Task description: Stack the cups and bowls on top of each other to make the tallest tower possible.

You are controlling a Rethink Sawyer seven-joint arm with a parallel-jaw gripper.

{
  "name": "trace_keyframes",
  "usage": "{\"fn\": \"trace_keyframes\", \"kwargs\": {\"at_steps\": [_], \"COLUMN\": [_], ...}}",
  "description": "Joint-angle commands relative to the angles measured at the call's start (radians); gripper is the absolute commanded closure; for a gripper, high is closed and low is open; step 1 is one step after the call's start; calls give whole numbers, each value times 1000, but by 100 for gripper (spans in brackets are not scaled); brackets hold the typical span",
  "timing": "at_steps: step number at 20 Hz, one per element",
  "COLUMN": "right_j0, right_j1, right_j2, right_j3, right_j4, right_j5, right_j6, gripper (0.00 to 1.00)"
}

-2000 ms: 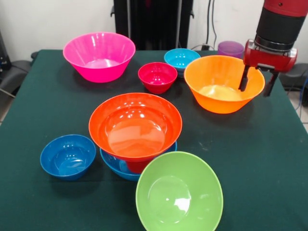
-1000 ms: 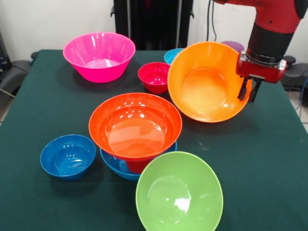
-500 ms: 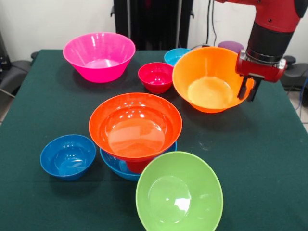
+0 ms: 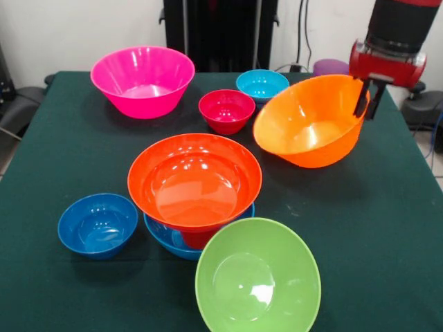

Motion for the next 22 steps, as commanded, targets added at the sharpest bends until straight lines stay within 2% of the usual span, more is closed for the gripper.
{"fn": "trace_keyframes", "kwargs": {"at_steps": [1,3,7,10,13,18,22], "right_j0": [11,11,7,9,-4,-54,-123], "right_j1": [-211,-249,-297,-309,-314,-312,-307], "right_j2": [8,1,1,0,3,14,54], "right_j3": [-2,8,46,60,32,-18,-14], "right_j4": [19,18,19,18,10,-8,-14], "right_j5": [320,376,393,386,422,465,442], "right_j6": [154,157,147,149,136,76,-9], "gripper": [100,100,100,100,100,100,100]}}
